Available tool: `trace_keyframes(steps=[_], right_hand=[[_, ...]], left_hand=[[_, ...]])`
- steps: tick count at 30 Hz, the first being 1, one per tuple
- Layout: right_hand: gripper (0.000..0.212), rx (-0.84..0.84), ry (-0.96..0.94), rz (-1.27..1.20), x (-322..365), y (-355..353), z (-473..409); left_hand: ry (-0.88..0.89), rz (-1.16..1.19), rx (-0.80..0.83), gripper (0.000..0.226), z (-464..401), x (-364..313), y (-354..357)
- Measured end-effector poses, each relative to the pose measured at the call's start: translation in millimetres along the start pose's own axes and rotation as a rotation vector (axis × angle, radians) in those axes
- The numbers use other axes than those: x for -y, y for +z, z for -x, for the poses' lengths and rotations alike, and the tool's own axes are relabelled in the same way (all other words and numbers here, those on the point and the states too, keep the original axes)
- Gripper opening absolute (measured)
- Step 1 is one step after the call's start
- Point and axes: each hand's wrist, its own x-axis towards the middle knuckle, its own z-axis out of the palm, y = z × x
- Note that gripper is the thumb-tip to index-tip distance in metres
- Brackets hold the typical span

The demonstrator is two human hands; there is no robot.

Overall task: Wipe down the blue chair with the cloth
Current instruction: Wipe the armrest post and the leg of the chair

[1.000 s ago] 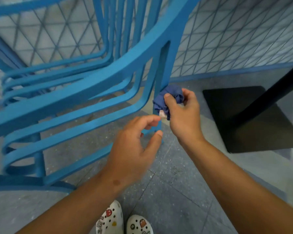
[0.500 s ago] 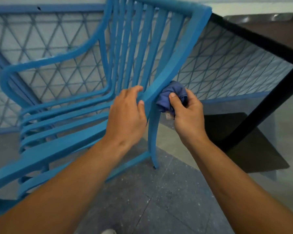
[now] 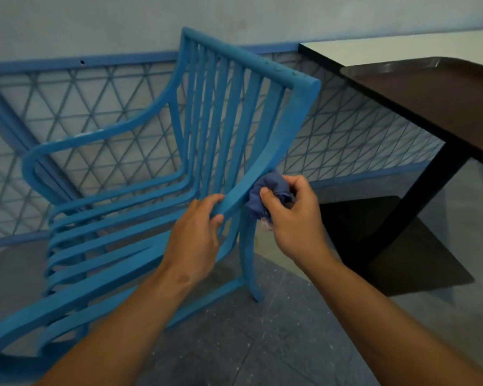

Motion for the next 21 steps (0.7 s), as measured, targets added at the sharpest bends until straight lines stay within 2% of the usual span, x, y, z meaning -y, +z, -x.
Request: trace_keyframes(steps=[7,11,13,15,18,20,21], right_hand=[[0.013,0.038,-0.050,0.091,33,-5,58],[0.031,-0.145,-0.365,0.182,80,-22,75],[0.039,-0.179,-0.460,0.249,93,-21,74],[0.039,-0.119,-0.481,0.396,91,-14,75],[0.032,0.115,-0.475,0.599,79,-9,85],[0.029,0.219,-0.428,0.582,83,-18,93],[0.029,0.211,-0.420,0.547,90,-25,96]], left_hand=[[-0.004,0.048,0.003,0.035,44,4,-31],[-0.013,0.066,0.016,0.033,67,8,-45],[-0.033,0.067,0.040,0.034,74,9,-52],[-0.043,0.074,0.053,0.034,80,8,-58],[-0.039,0.086,0.076,0.033,86,8,-66],[-0.031,0.087,0.110,0.032,90,11,-73],[-0.031,0.089,0.135,0.032,92,13,-76]])
